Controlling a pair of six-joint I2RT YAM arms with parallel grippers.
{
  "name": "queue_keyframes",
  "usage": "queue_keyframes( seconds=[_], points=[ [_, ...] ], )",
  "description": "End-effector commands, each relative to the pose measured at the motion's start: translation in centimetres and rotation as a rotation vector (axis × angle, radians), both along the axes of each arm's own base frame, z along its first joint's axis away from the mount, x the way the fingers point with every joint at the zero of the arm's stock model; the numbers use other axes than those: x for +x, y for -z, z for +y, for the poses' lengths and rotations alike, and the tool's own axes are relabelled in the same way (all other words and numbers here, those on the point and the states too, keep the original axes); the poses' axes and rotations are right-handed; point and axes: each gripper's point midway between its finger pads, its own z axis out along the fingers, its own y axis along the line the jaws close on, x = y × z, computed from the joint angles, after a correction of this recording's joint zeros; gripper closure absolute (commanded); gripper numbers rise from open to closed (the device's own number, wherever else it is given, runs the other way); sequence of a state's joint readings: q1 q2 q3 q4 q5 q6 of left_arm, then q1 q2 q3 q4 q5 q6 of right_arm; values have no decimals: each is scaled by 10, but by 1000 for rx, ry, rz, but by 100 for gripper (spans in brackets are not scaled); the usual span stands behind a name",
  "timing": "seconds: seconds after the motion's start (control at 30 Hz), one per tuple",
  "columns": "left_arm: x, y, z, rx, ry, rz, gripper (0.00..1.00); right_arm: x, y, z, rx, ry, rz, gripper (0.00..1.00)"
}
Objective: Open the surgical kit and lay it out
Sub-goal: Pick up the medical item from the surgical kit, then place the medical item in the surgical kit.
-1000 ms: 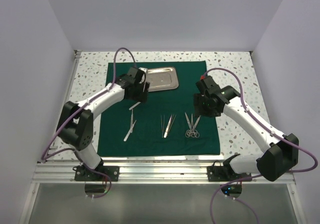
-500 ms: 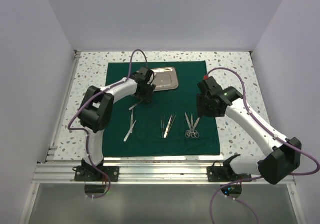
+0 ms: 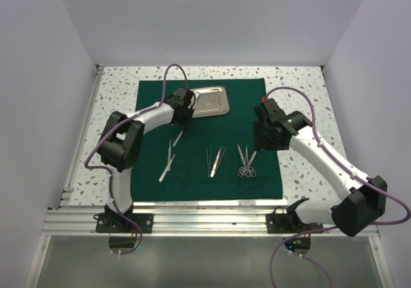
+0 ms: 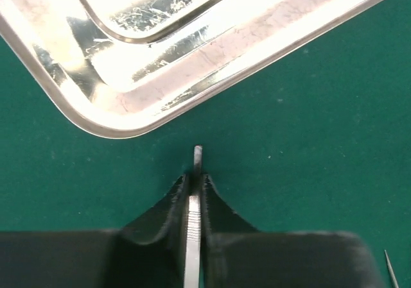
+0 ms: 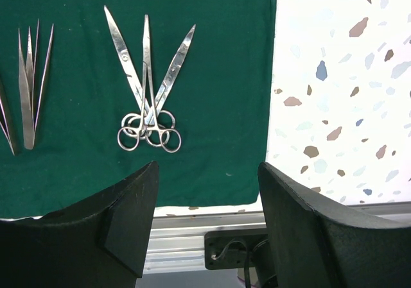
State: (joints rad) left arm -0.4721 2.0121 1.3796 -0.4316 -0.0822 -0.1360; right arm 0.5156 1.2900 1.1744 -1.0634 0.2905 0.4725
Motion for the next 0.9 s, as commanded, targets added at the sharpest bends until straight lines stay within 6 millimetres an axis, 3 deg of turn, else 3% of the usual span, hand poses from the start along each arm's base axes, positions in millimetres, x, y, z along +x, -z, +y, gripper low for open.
queue_keyframes(
  seconds=[0.0, 0.03, 0.2, 0.3, 0.53, 0.67, 0.87],
  points=[
    [-16, 24, 27, 69, -19, 83, 92, 5, -8, 0, 2, 13, -16, 33],
    [-12, 20, 28, 68, -23, 72, 100, 5, -8, 1, 6, 14, -17, 33],
    [-1, -4, 29, 66, -30, 34, 100, 5, -10, 1, 14, 16, -28, 33],
    [9, -29, 28, 51, -40, -10, 100, 5, -11, 2, 22, 18, -36, 33],
    [34, -111, 28, 13, -70, -149, 100, 3, -12, 3, 42, 21, -42, 33],
    [25, -134, 34, 18, -83, -161, 100, 0, -10, 4, 57, 19, -40, 33],
    [-21, -141, 48, -38, -163, -136, 100, -3, -6, 5, 71, 18, -36, 33]
  ],
)
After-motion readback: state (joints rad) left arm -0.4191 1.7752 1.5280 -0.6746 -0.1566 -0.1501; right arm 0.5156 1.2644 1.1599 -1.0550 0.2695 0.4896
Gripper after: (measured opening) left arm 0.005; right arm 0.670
